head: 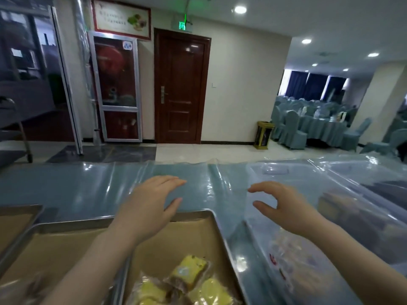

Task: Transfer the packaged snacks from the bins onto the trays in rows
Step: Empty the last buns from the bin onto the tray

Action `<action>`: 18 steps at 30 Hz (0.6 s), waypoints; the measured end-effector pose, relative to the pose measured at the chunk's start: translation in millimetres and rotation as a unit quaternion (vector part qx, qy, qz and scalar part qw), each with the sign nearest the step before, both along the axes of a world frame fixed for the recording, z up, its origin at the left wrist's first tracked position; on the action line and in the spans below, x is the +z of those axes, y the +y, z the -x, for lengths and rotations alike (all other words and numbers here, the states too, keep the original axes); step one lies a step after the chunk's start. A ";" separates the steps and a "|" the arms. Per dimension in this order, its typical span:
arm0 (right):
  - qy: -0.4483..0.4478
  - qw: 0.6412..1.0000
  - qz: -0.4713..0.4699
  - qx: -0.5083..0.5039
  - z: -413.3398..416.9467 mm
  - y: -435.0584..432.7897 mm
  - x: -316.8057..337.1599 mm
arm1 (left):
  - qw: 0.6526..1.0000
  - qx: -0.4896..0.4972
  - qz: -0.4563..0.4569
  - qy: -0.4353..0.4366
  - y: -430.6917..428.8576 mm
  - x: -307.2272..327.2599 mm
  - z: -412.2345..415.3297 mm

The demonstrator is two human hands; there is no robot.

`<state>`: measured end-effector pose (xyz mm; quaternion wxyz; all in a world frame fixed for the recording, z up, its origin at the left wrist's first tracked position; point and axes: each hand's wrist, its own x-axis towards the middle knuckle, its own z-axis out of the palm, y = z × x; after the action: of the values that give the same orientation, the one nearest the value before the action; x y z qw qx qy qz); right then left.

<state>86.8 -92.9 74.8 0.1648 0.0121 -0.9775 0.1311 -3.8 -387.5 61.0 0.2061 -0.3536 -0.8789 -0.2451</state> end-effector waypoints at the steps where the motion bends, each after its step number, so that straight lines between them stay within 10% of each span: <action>1: -0.002 1.000 -0.009 0.007 2.0 24.1 -0.5 | 1.000 0.008 -0.005 0.002 20.1 -3.8 0.4; 18: -0.259 0.965 -0.038 -0.021 64.6 347.2 -66.7 | 0.993 0.021 0.010 -0.115 311.3 -31.2 -13.2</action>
<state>22.3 254.3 8.1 -0.0920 -0.0369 -0.9911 0.0890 9.5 -76.2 29.8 0.1051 -0.3062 -0.9067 -0.2705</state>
